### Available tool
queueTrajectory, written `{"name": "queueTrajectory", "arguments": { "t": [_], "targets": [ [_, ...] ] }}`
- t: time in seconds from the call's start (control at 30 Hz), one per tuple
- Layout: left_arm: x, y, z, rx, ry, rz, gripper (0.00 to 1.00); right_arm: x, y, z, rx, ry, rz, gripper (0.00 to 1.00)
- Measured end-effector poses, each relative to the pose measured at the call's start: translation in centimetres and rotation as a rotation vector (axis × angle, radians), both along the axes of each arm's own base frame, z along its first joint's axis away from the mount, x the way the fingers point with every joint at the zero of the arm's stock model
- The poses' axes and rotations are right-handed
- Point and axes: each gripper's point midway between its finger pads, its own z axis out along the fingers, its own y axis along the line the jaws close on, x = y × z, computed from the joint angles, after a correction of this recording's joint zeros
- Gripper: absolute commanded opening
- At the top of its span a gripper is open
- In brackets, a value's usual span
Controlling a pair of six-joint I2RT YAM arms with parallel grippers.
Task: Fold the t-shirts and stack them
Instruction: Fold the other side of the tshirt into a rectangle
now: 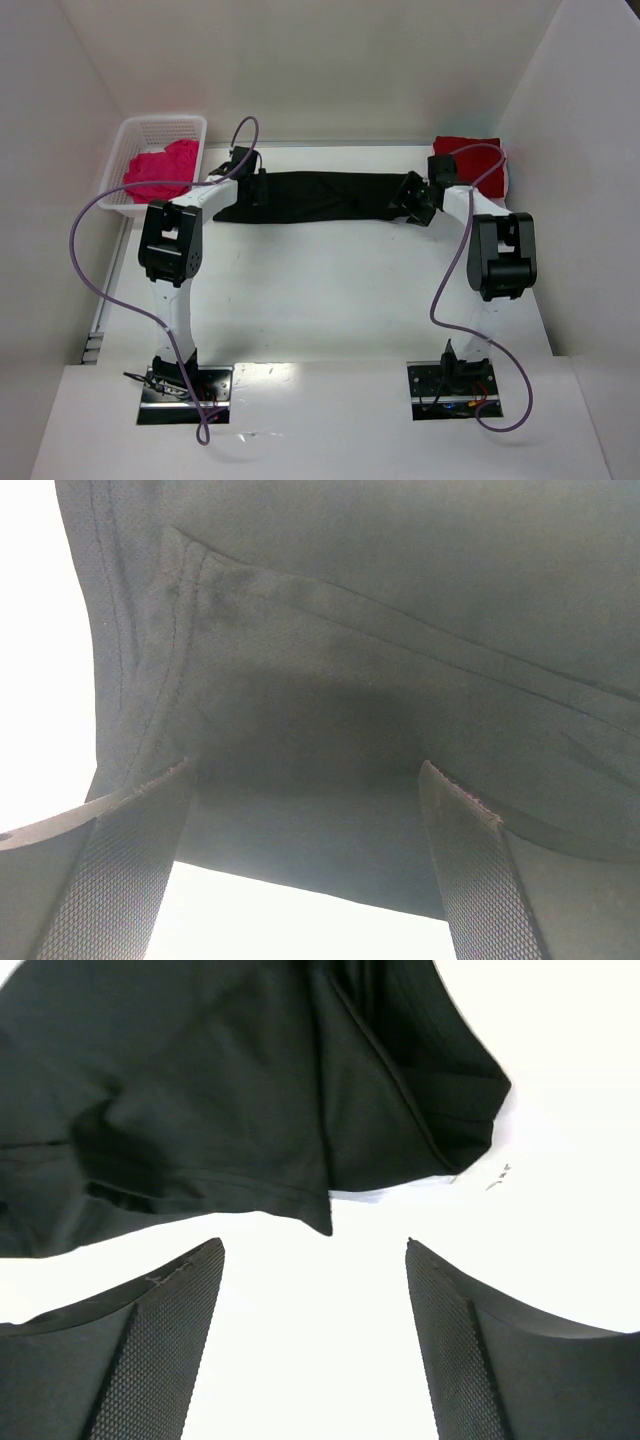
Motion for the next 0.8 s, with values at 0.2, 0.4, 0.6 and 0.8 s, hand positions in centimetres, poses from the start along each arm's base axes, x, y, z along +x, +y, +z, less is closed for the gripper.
{"name": "queueTrajectory", "arguments": {
  "t": [0.2,0.4,0.6,0.8],
  "targets": [
    [0.0,-0.1,0.0,-0.005,0.001,-0.004,1.0,1.3,-0.2,2.3,-0.004,-0.061,-0.006,0.76],
    [0.0,0.1,0.0,-0.013,0.003,-0.002,1.0,3.7,-0.2,3.5,-0.009,-0.114,0.003,0.67],
    [0.1,0.5,-0.1,-0.02,0.005,-0.001,1.0,4.0,0.1,0.4,-0.003,-0.057,0.022,0.6],
    [0.1,0.7,-0.1,-0.023,0.005,0.003,1.0,3.7,0.2,-0.6,0.004,-0.035,0.029,0.53]
  ]
}}
